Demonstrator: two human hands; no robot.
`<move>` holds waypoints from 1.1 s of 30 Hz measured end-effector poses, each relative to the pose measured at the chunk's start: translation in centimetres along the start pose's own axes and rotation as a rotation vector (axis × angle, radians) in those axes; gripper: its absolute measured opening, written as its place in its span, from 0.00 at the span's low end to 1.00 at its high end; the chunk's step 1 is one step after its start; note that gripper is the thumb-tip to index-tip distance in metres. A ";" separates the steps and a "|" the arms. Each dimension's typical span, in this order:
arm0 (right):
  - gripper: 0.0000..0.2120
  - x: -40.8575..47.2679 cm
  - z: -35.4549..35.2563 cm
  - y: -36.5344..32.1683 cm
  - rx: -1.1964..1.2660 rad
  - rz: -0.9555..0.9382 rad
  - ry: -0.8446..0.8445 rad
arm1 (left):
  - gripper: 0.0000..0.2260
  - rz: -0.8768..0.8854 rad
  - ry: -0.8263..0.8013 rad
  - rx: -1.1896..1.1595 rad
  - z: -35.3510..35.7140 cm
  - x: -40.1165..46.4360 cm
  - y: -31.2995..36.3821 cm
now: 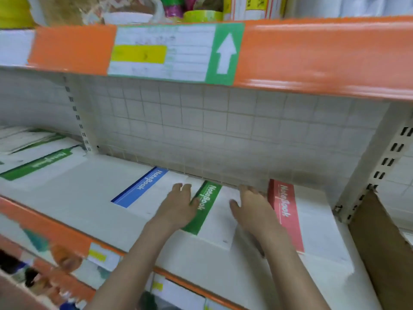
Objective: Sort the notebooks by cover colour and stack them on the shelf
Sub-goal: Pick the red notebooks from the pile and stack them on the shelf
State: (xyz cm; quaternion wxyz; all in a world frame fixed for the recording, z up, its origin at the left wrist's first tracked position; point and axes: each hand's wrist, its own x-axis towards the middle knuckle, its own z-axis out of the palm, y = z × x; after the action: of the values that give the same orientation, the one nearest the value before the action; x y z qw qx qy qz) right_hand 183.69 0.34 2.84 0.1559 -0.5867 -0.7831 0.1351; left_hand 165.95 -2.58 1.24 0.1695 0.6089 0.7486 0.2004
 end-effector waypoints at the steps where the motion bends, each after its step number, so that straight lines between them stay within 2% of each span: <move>1: 0.20 0.4 0.8 -1.6 0.004 -0.030 -0.019 | 0.22 -0.015 0.015 0.016 -1.0 -0.6 -1.6; 5: 0.21 1.0 5.0 -9.6 0.100 -0.223 -0.155 | 0.17 -0.096 0.096 0.068 -5.5 -3.6 -8.6; 9: 0.23 0.4 9.4 -18.3 0.130 -0.422 -0.278 | 0.17 -0.205 0.131 0.183 -10.1 -6.6 -16.0; 17: 0.21 -1.3 15.3 -32.8 0.131 -0.599 -0.337 | 0.19 -0.396 0.155 0.320 -17.7 -12.8 -29.1; 20: 0.17 -2.2 17.3 -37.5 0.157 -0.664 -0.335 | 0.19 -0.435 0.168 0.320 -19.5 -14.8 -32.7; 25: 0.18 -3.5 20.1 -42.9 0.203 -0.791 -0.326 | 0.20 -0.496 0.201 0.249 -21.2 -16.9 -37.9; 33: 0.18 -0.9 24.4 -51.7 0.174 -0.869 -0.359 | 0.19 -0.585 0.256 0.203 -24.9 -17.3 -46.1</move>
State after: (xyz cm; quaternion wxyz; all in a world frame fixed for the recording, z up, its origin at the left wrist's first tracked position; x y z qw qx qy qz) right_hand 128.74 -15.44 0.87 0.1087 -0.1570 -0.9563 0.2215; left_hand 118.12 -30.08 -0.45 0.0629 0.3520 0.9230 0.1425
